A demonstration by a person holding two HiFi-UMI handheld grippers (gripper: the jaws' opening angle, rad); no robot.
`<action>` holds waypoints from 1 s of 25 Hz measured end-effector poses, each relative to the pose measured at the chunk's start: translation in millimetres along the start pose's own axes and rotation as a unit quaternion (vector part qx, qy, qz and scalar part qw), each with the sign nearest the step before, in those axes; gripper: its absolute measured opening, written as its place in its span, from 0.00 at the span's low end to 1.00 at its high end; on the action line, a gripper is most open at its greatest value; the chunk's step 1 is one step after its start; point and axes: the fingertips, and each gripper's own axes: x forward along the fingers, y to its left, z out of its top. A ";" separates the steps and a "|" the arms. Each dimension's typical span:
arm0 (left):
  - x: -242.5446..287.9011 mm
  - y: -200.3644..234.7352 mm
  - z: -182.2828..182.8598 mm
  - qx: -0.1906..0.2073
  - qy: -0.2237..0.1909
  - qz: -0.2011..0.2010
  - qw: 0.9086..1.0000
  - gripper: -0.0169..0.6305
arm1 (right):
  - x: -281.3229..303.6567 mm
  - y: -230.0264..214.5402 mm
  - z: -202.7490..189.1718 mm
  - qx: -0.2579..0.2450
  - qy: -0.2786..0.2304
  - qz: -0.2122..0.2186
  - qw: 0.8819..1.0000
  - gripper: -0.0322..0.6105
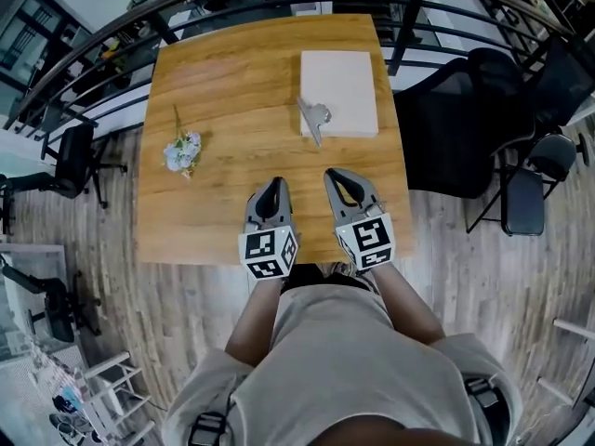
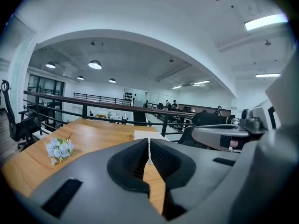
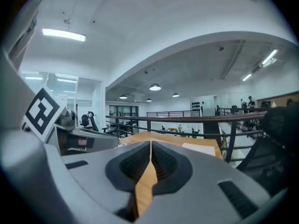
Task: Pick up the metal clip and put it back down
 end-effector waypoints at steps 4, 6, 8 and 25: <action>-14.7 -12.7 28.7 0.017 -0.031 -0.002 0.999 0.08 | -17.9 0.3 35.8 -0.039 -0.035 -0.005 0.999 0.10; -19.3 -14.5 45.6 0.025 -0.051 -0.002 0.998 0.07 | -23.1 -1.6 55.5 -0.046 -0.056 -0.011 0.997 0.10; -20.6 -15.1 62.5 0.019 -0.072 -0.004 0.997 0.07 | -26.5 -5.7 72.2 -0.056 -0.072 -0.021 0.996 0.10; -10.5 6.4 122.9 0.063 -0.116 -0.019 0.991 0.07 | -11.7 -26.7 119.1 -0.062 -0.112 -0.070 0.989 0.09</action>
